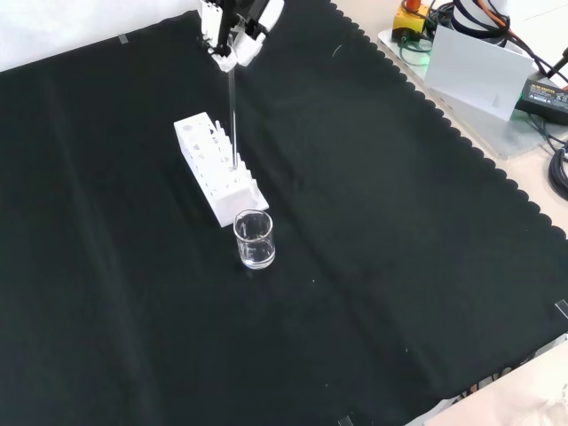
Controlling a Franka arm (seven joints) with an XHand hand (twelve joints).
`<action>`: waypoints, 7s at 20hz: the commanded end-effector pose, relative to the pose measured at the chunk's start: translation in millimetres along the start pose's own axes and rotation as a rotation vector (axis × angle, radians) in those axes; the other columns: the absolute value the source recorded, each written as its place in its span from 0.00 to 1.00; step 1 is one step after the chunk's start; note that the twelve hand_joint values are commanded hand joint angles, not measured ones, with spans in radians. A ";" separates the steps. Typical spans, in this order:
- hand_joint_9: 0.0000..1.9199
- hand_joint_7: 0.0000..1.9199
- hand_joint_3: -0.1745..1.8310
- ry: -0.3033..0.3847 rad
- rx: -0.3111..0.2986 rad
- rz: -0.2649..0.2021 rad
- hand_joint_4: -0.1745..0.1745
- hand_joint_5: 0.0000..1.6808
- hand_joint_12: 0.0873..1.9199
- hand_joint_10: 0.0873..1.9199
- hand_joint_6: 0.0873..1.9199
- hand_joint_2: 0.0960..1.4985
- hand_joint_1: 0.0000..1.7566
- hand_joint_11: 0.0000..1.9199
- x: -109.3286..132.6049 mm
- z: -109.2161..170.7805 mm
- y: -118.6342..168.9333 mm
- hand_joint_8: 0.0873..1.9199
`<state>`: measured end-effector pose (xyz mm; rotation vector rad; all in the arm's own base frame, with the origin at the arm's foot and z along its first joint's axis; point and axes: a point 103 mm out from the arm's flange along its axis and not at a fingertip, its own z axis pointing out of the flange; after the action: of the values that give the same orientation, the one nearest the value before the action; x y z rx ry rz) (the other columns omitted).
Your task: Stir in the beaker to the left of the white test tube rack with the glass rod.
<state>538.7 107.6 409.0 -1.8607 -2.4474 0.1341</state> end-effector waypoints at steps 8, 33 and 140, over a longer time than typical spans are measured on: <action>0.96 0.67 0.00 0.001 0.007 -0.101 0.00 0.74 0.36 0.17 0.26 0.70 0.75 0.86 58.6 3.5 15.1 0.27; 0.96 0.67 0.00 0.018 0.037 -0.132 0.00 0.74 0.36 0.17 0.26 0.70 0.75 0.86 54.8 31.3 43.5 0.27; 0.96 0.67 0.00 0.028 0.136 -0.144 0.00 0.74 0.36 0.17 0.27 0.70 0.75 0.86 33.3 135.4 75.2 0.28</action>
<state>594.8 158.1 262.8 -1.6088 -2.4735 0.2616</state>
